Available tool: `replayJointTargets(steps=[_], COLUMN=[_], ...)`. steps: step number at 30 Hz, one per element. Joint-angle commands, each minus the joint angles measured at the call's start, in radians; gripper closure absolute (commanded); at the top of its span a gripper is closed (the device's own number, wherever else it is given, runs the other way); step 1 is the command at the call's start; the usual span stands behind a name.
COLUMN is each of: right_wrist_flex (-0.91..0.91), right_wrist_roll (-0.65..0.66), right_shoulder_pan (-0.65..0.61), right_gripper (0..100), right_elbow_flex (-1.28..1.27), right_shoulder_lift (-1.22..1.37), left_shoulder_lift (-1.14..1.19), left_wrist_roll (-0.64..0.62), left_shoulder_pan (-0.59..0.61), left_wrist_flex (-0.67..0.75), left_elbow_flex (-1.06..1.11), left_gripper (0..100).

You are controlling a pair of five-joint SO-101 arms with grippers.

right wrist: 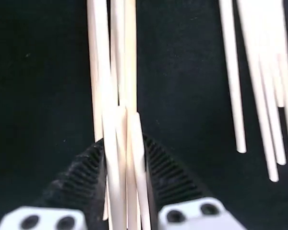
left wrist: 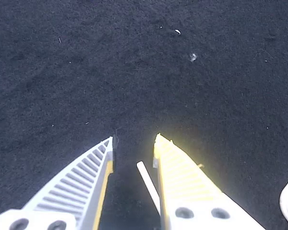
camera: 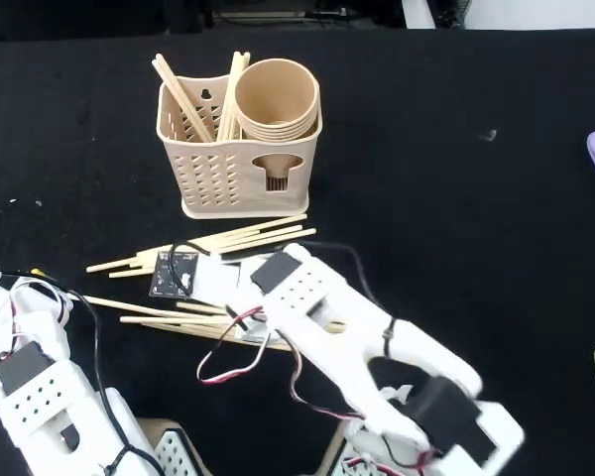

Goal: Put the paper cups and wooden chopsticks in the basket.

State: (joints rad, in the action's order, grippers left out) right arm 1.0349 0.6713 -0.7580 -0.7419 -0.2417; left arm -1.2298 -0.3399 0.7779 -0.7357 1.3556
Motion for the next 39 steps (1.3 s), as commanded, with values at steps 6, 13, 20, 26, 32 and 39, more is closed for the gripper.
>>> replayJointTargets(steps=[6, 13, 20, 26, 32, 39], right_wrist_flex=[0.02, -0.057, -0.089, -0.092, -0.072, 0.029], right_wrist_roll=[-0.006, -0.005, -0.005, 0.063, 0.069, 0.072], right_shoulder_pan=[-0.008, 0.117, 0.132, 0.137, 0.138, 0.138], right_gripper=[98.8, 98.7, 87.5, 99.1, 98.8, 98.8], right_elbow_flex=[0.038, 0.018, 0.033, 0.081, 0.074, 0.076], right_shoulder_lift=[-0.147, -0.058, 0.151, 0.231, 0.183, 0.031], left_shoulder_lift=[-0.015, -0.015, -0.015, -0.015, -0.015, -0.015], left_wrist_roll=[-0.008, -0.008, -0.008, -0.008, -0.008, -0.008], left_shoulder_pan=[0.007, 0.007, 0.005, 0.005, 0.007, 0.007], left_wrist_flex=[0.015, 0.015, 0.017, 0.017, 0.017, 0.018], left_elbow_flex=[-0.028, -0.028, -0.028, -0.028, -0.028, -0.028], left_gripper=[85, 85, 85, 85, 85, 85])
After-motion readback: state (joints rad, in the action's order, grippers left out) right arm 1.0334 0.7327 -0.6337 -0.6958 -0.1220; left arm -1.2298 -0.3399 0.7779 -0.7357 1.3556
